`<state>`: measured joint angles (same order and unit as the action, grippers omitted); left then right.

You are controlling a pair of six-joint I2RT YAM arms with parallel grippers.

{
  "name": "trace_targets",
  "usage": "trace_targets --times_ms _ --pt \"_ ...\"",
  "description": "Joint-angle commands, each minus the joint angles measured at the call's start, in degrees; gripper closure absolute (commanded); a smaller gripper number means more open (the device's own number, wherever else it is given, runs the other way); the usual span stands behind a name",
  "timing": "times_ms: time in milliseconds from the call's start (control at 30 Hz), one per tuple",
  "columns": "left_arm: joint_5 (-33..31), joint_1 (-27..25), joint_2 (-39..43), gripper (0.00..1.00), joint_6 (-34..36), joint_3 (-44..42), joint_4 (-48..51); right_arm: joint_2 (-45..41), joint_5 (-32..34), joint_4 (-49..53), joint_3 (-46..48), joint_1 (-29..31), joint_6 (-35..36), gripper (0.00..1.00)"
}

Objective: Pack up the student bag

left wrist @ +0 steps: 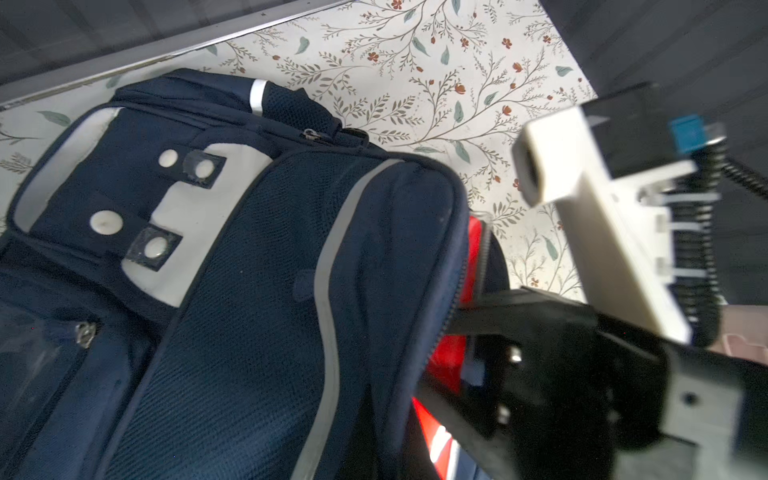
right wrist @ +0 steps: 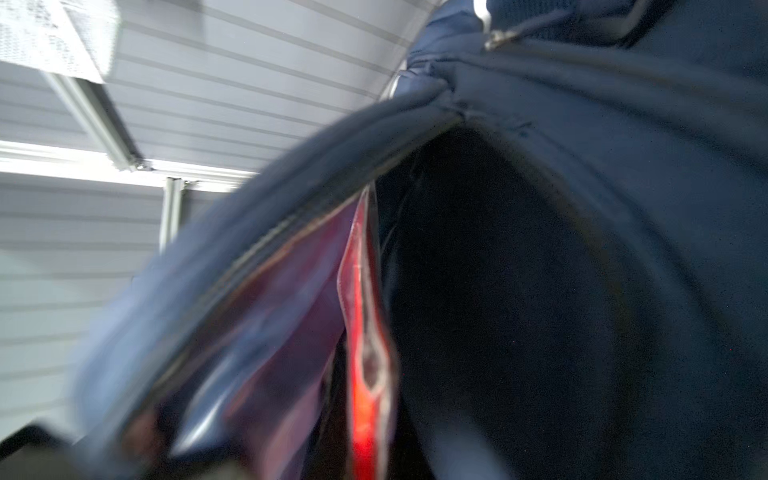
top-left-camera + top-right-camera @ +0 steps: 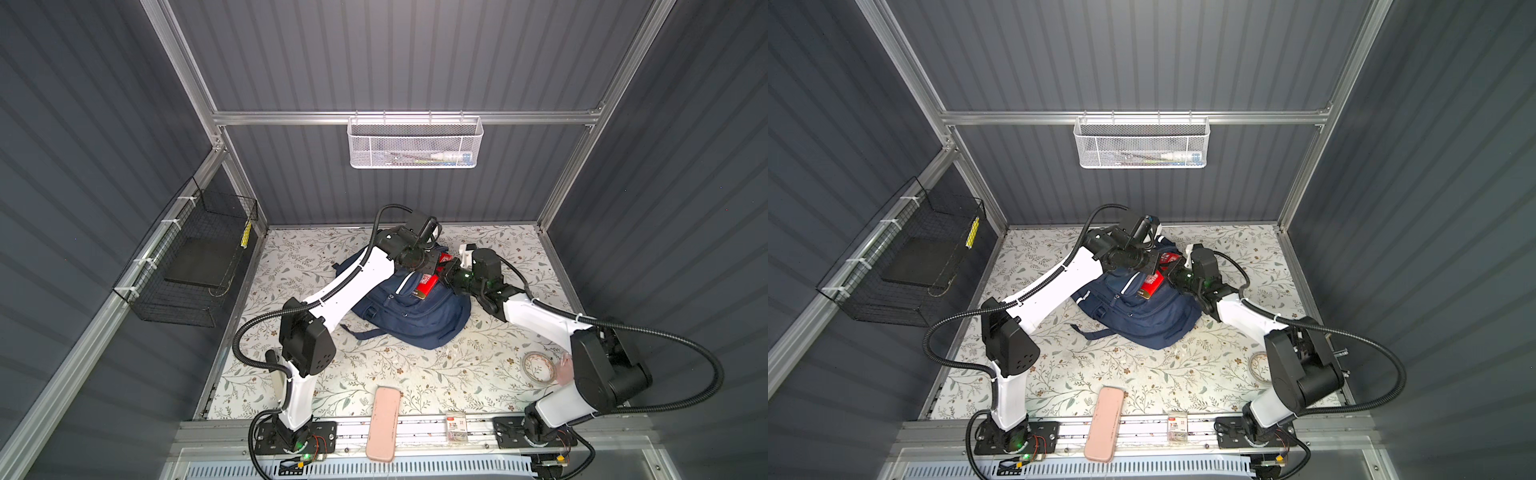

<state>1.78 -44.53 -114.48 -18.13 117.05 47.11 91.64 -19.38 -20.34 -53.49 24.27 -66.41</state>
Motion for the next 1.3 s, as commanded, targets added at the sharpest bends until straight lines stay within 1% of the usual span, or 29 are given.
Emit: trace_targets --times_ms 0,33,67,100,133,167,200,233,300,333,400,500,600,667,733,767,800,867,900,933,967,1033,1067,1100,1167,1233,1267 --pt "8.0 -0.6 1.9 0.91 -3.8 1.4 -6.8 4.3 0.8 -4.9 -4.6 0.2 0.0 1.0" --pt "7.4 -0.5 2.1 0.9 -3.8 1.3 -6.6 6.0 0.7 -4.8 -5.6 0.2 0.0 1.0" --pt "6.9 -0.5 2.5 0.9 -3.5 1.2 -6.4 7.1 -0.9 -4.8 -6.4 0.1 0.0 0.99" --pt "6.3 -0.4 2.7 0.89 -3.4 0.9 -6.3 7.9 -1.7 -4.4 -6.8 0.1 0.1 0.94" --pt "6.0 -0.5 3.0 0.88 -3.2 0.4 -6.3 8.2 -1.6 -4.1 -6.7 0.2 0.0 0.88" --pt "5.9 -0.3 3.1 0.87 -3.2 -0.1 -6.5 8.1 -1.5 -4.3 -6.3 0.0 0.0 0.79" --pt "5.9 -0.1 3.3 0.86 -3.3 -1.0 -6.9 7.6 -1.3 -4.2 -5.6 0.1 0.1 0.68" --pt "5.8 0.1 3.5 0.86 -3.5 -1.7 -7.4 6.6 -1.2 -3.4 -5.0 -0.1 0.4 0.6" --pt "6.0 0.4 3.8 0.84 -3.8 -3.1 -8.5 3.9 -0.5 1.1 -4.5 -0.4 2.5 0.52" --pt "6.1 0.5 3.9 0.84 -3.9 -3.8 -9.1 2.3 2.1 4.4 -4.7 -0.4 4.3 0.48" --pt "6.5 0.7 3.8 0.83 -4.1 -4.6 -9.8 -0.5 3.3 10.6 -5.1 -0.8 7.4 0.45" --pt "6.9 0.8 4.0 0.82 -4.4 -6.3 -11.1 -4.6 5.8 20.5 -4.7 -1.1 10.9 0.43" --pt "7.2 1.0 4.3 0.81 -5.0 -8.0 -12.8 -8.9 6.7 23.8 -1.0 -2.2 12.4 0.42" --pt "7.6 1.1 4.5 0.8 -5.6 -8.8 -13.7 -10.0 6.2 27.9 -1.1 -2.9 14.2 0.42" --pt "8.6 1.1 5.2 0.72 -6.2 -9.5 -14.8 -11.4 6.2 31.1 -0.4 -3.5 15.9 0.42" --pt "8.7 1.1 5.7 0.72 -6.2 -9.8 -15.1 -12.6 6.5 31.5 0.7 -3.8 16.1 0.43" --pt "8.6 1.2 6.5 0.69 -6.4 -10.3 -15.4 -14.3 6.8 31.3 2.4 -4.2 15.9 0.43" --pt "7.4 1.3 8.0 0.59 -6.3 -11.0 -15.4 -17.6 6.5 30.8 4.5 -4.2 17.2 0.42" --pt "7.0 1.4 9.0 0.5 -6.3 -11.4 -15.5 -19.1 5.6 31.5 4.7 -4.2 18.8 0.4" --pt "6.9 1.6 10.1 0.42 -6.3 -12.1 -15.8 -20.4 5.3 32.9 4.5 -3.9 21.0 0.36" --pt "6.7 1.7 11.4 0.31 -6.3 -13.1 -16.4 -21.7 5.9 34.4 4.3 -3.4 22.8 0.33" --pt "5.6 2.1 14.9 0.05 -5.9 -15.8 -16.9 -24.8 9.1 38.0 4.3 -2.3 26.0 0.26" --pt "4.8 2.3 16.6 0.0 -5.7 -17.3 -16.7 -26.2 9.5 39.1 4.4 -1.9 26.5 0.25" --pt "4.5 2.9 18.6 0.0 -5.8 -19.6 -16.9 -27.1 11.0 40.8 4.3 -0.7 26.8 0.25" --pt "4.8 5.0 22.9 0.0 -7.1 -25.3 -18.2 -30.4 15.2 44.8 3.6 3.5 26.7 0.24" --pt "8.5 8.7 27.5 0.01 -10.3 -33.3 -21.9 -31.7 22.3 48.0 2.7 10.4 24.8 0.23" --pt "10.0 10.6 29.2 0.03 -11.9 -37.5 -24.1 -31.8 24.7 48.4 2.5 13.6 23.6 0.24"
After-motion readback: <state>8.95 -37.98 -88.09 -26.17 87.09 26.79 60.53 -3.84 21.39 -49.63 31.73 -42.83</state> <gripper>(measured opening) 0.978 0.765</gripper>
